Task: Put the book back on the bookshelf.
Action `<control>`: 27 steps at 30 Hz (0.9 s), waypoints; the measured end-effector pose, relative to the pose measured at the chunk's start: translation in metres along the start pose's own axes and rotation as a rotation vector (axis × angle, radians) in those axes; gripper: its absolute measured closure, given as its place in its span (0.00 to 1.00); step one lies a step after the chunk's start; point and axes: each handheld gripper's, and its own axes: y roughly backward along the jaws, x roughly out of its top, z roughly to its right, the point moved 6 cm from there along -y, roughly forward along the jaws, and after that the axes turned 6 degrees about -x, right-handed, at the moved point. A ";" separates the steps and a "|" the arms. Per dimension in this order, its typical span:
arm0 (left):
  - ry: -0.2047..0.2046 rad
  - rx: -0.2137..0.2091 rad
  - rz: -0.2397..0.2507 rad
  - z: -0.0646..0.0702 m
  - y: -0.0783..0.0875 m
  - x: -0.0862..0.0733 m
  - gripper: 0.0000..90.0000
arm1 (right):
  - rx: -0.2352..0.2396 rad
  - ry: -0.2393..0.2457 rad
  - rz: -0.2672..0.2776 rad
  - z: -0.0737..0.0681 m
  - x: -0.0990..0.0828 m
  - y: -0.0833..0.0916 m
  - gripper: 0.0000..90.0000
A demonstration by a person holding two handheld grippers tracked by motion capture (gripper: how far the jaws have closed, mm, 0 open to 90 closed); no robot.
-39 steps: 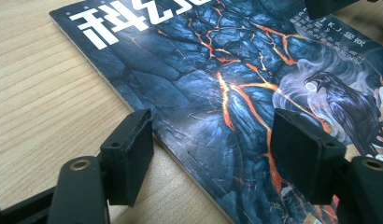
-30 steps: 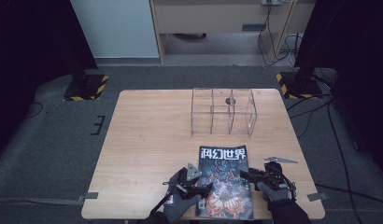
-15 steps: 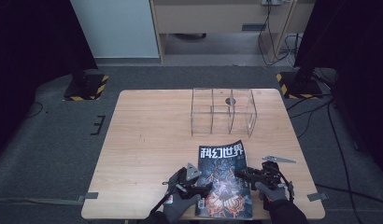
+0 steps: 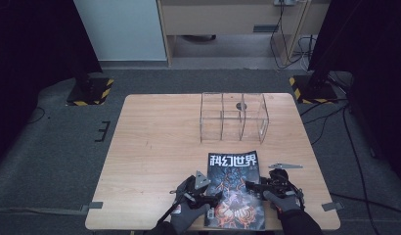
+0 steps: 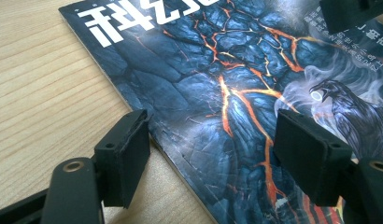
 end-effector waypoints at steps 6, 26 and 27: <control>-0.005 0.001 -0.003 0.000 0.000 0.000 0.29 | 0.104 -0.039 0.039 -0.009 0.005 0.006 0.40; -0.005 -0.005 -0.004 0.000 0.000 0.000 0.27 | 0.075 0.086 -0.043 -0.011 0.007 -0.012 0.38; -0.004 -0.006 -0.004 0.000 0.000 0.000 0.27 | 0.073 0.079 -0.042 -0.011 0.008 -0.013 0.38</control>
